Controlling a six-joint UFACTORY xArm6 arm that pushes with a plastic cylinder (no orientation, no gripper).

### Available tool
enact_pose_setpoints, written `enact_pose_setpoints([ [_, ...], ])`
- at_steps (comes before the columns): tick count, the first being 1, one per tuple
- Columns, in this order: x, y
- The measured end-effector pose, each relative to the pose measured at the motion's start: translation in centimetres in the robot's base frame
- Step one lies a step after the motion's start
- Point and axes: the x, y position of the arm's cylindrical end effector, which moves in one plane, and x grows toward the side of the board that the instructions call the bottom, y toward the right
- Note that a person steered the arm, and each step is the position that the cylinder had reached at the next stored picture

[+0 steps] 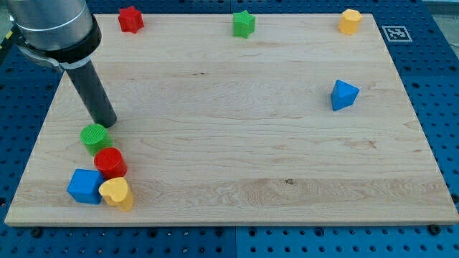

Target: Point your arm at the green star

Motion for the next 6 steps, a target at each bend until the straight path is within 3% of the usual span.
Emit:
enact_pose_setpoints([
  [3,2.8,-0.1],
  [4,-1.5,-1.5],
  [5,-4.6,0.6],
  [6,-4.6,8.2],
])
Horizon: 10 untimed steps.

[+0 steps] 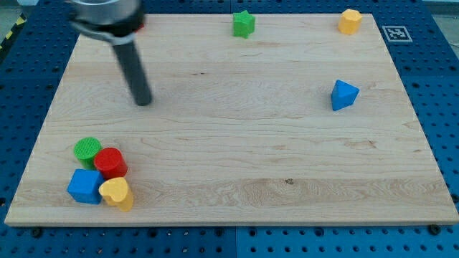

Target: Point your arm at the green star

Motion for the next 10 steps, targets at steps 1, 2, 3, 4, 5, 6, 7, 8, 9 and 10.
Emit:
enact_pose_setpoints([
  [1,0.6,6.4],
  [2,0.9,6.8],
  [3,0.9,6.8],
  [4,0.8,6.8],
  [5,-2.7,5.1],
  [6,-7.1,1.5],
  [7,-12.0,-0.9],
  [8,-14.7,0.0],
  [9,-14.7,6.1],
  [10,-14.7,13.1],
])
